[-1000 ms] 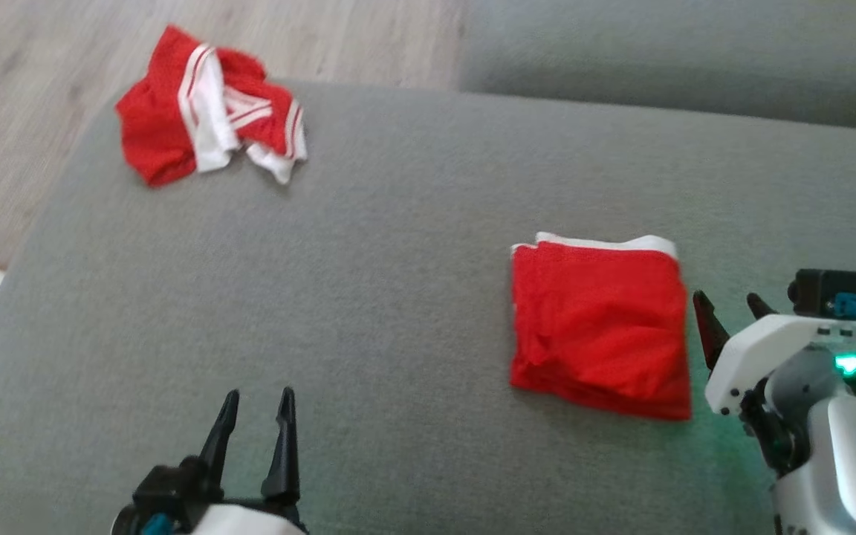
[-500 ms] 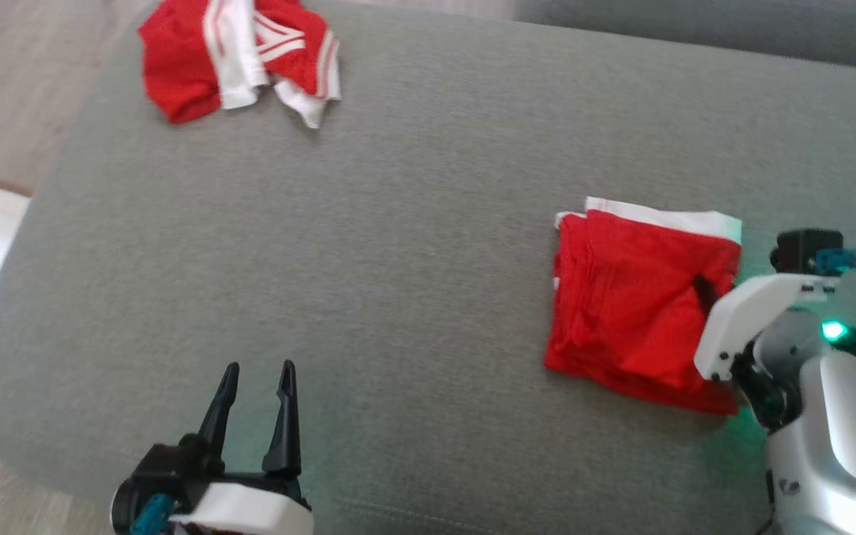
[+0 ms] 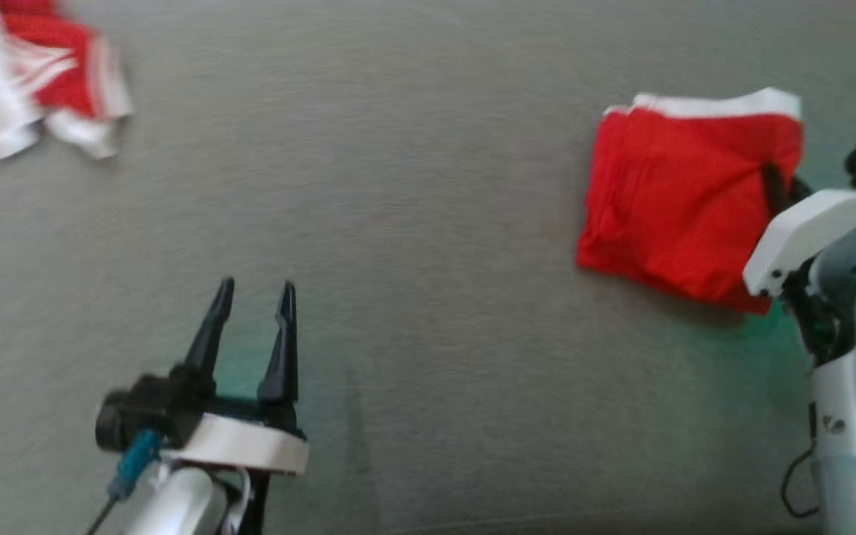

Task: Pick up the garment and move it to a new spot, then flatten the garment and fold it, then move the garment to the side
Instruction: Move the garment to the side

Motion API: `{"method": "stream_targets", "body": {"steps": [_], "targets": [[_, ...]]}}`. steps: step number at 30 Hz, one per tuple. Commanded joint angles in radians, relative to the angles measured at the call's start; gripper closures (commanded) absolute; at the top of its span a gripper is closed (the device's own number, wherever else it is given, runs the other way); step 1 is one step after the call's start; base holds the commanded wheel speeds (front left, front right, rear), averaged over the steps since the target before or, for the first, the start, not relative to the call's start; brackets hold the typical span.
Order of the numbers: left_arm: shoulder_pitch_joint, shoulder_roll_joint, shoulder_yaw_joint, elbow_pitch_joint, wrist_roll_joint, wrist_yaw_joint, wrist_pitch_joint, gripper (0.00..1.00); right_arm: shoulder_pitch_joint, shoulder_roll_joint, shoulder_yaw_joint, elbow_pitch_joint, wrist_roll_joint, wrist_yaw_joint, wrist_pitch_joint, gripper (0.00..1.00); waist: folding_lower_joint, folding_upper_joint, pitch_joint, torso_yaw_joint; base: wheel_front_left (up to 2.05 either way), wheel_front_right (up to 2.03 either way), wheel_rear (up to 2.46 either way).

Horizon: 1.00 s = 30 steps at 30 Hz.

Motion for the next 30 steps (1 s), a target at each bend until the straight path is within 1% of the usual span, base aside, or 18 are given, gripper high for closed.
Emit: {"method": "stream_targets", "body": {"steps": [1, 5, 7, 9, 12, 14, 17, 24, 25, 26, 30], "targets": [[-0.039, 0.024, 0.031, -0.033, 0.009, 0.001, 0.0, 0.0, -0.031, -0.009, 0.016, -0.043, 0.005, 0.007, -0.009, 1.0, -0.0002, 0.0, 0.06, -0.117, 0.0, 0.0, 0.0], [-0.072, 0.043, 0.025, -0.057, 0.025, 0.004, 0.033, 0.0, -0.045, -0.014, -0.001, -0.047, 0.008, 0.007, -0.026, 1.0, -0.0002, 0.0, 0.085, -0.204, 0.0, 0.0, 0.0], [-0.083, 0.048, 0.019, -0.068, 0.03, 0.004, 0.047, 0.0, -0.051, -0.013, -0.01, -0.044, 0.01, 0.007, -0.037, 1.0, -0.0002, 0.0, 0.093, -0.228, 0.0, 0.0, 0.0], [-0.09, 0.052, 0.015, -0.077, 0.034, 0.005, 0.058, 0.0, -0.06, -0.012, -0.014, -0.039, 0.011, 0.007, -0.046, 1.0, -0.0002, 0.0, 0.1, -0.244, 0.0, 0.0, 0.0], [-0.095, 0.056, 0.011, -0.088, 0.038, 0.008, 0.069, 0.0, -0.084, -0.018, -0.017, -0.028, 0.01, 0.007, -0.054, 1.0, -0.0002, 0.0, 0.109, -0.247, 0.0, 0.0, 0.0], [-0.099, 0.059, 0.008, -0.095, 0.04, 0.01, 0.075, 0.0, -0.109, -0.031, -0.018, -0.02, 0.001, 0.007, -0.054, 1.0, -0.0002, 0.0, 0.118, -0.236, 0.0, 0.0, 0.0], [-0.102, 0.062, 0.01, -0.107, 0.043, 0.017, 0.078, 0.0, -0.159, -0.072, -0.009, 0.007, -0.024, 0.007, -0.046, 1.0, -0.0002, 0.0, 0.131, -0.207, 0.0, 0.0, 0.0], [-0.093, 0.075, 0.018, -0.133, 0.045, 0.033, 0.079, 0.0, -0.288, -0.224, -0.017, 0.117, -0.08, 0.007, -0.03, 1.0, -0.0002, 0.0, 0.167, -0.113, 0.0, 0.0, 0.0], [-0.086, 0.078, 0.02, -0.141, 0.045, 0.039, 0.078, 0.0, -0.315, -0.261, -0.032, 0.144, -0.09, 0.007, -0.027, 1.0, -0.0002, 0.0, 0.176, -0.091, 0.0, 0.0, 0.0], [-0.082, 0.08, 0.022, -0.144, 0.044, 0.042, 0.077, 0.0, -0.325, -0.282, -0.037, 0.154, -0.099, 0.007, -0.027, 1.0, -0.0002, 0.0, 0.18, -0.082, 0.0, 0.0, 0.0], [-0.072, 0.086, 0.023, -0.158, 0.043, 0.048, 0.075, 0.0, -0.351, -0.343, -0.069, 0.192, -0.111, 0.007, -0.033, 1.0, -0.0002, 0.0, 0.197, -0.056, 0.0, 0.0, 0.0]]}}
